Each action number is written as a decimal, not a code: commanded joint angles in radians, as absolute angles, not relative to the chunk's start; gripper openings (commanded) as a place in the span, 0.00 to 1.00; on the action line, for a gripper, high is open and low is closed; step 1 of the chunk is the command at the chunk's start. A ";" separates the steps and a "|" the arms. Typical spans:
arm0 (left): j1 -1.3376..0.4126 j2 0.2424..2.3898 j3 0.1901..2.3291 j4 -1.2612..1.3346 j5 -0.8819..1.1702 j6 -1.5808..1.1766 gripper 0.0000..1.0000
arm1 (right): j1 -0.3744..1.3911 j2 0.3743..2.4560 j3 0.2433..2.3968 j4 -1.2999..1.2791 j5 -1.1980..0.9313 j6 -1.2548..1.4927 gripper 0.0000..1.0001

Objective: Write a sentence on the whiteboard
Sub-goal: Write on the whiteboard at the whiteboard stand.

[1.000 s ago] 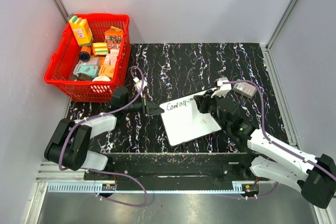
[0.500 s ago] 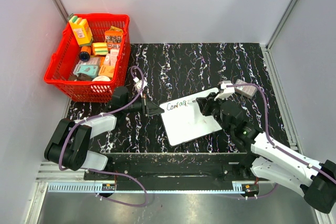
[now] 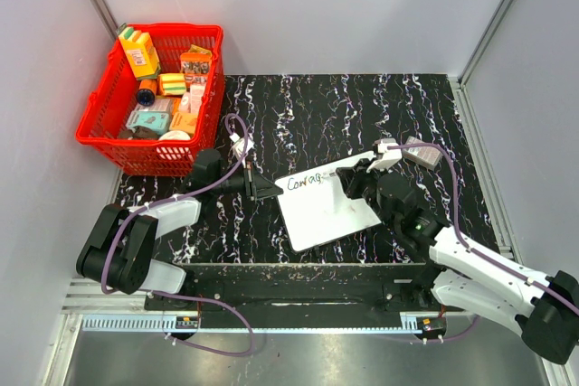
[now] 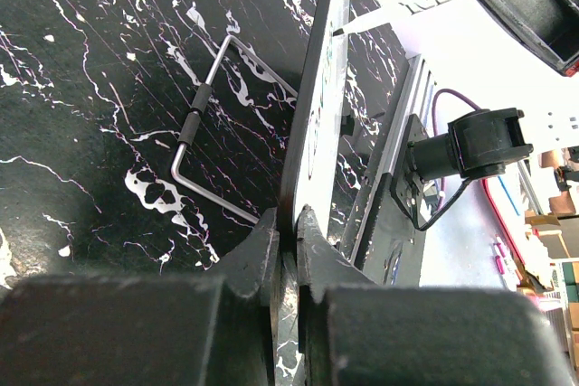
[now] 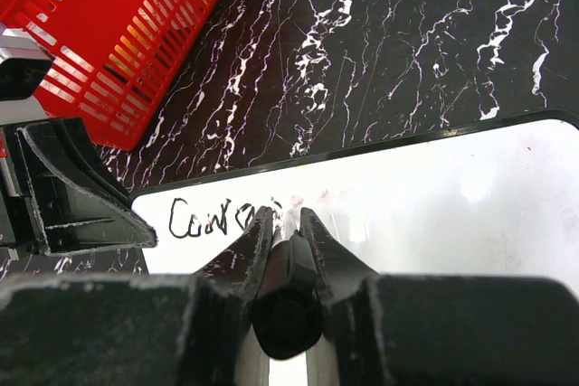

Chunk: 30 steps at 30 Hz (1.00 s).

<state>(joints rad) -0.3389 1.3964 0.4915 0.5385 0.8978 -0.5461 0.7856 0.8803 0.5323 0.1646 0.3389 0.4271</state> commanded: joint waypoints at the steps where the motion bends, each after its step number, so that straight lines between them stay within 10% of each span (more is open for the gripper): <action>1: -0.344 1.424 0.499 0.505 0.819 -0.388 0.00 | 0.781 0.894 0.540 0.207 0.356 0.433 0.00; 30: -0.344 1.422 0.495 0.505 0.819 -0.388 0.00 | 0.778 0.931 0.595 0.175 0.428 0.416 0.00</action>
